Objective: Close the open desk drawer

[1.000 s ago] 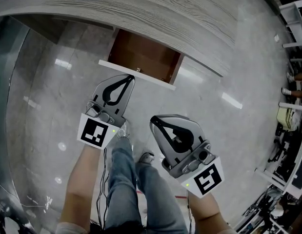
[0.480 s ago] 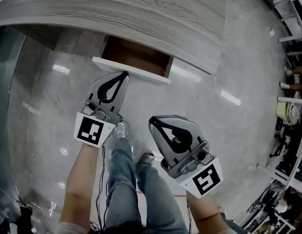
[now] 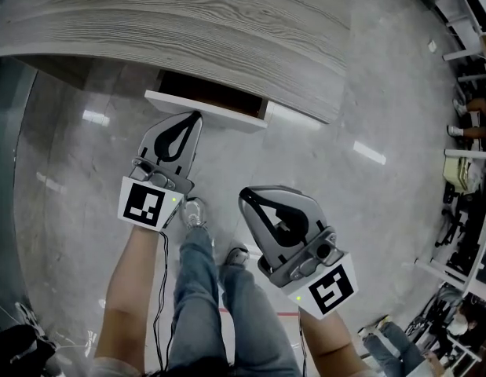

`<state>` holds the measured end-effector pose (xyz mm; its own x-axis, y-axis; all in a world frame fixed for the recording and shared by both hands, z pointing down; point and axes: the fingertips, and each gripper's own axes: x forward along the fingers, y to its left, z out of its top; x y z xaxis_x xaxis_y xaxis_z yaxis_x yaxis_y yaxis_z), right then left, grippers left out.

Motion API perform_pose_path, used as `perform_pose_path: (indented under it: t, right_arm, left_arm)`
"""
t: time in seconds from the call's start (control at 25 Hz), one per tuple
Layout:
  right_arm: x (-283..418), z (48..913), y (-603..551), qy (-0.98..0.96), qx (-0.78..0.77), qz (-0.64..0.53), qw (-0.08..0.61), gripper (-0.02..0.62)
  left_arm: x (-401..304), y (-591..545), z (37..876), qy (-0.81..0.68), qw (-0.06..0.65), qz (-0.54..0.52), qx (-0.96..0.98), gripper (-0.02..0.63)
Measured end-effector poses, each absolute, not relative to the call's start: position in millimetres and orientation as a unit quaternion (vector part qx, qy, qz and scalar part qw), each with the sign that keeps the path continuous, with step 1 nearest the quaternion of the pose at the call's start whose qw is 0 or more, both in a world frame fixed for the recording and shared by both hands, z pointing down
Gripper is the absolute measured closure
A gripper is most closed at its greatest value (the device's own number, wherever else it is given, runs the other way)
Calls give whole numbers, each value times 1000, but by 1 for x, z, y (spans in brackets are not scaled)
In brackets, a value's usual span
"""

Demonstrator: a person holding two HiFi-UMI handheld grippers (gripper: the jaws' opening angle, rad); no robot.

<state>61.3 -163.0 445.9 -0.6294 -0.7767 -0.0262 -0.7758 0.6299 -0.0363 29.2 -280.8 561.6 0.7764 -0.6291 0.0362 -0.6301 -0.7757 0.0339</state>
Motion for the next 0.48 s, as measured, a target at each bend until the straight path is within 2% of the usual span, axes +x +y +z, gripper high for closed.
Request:
perform_pose_path:
  t: [0.48]
  right_arm:
    - [78, 441, -177, 890, -456, -13, 26, 588]
  left_arm:
    - [43, -310, 558, -322, 18, 21, 946, 595]
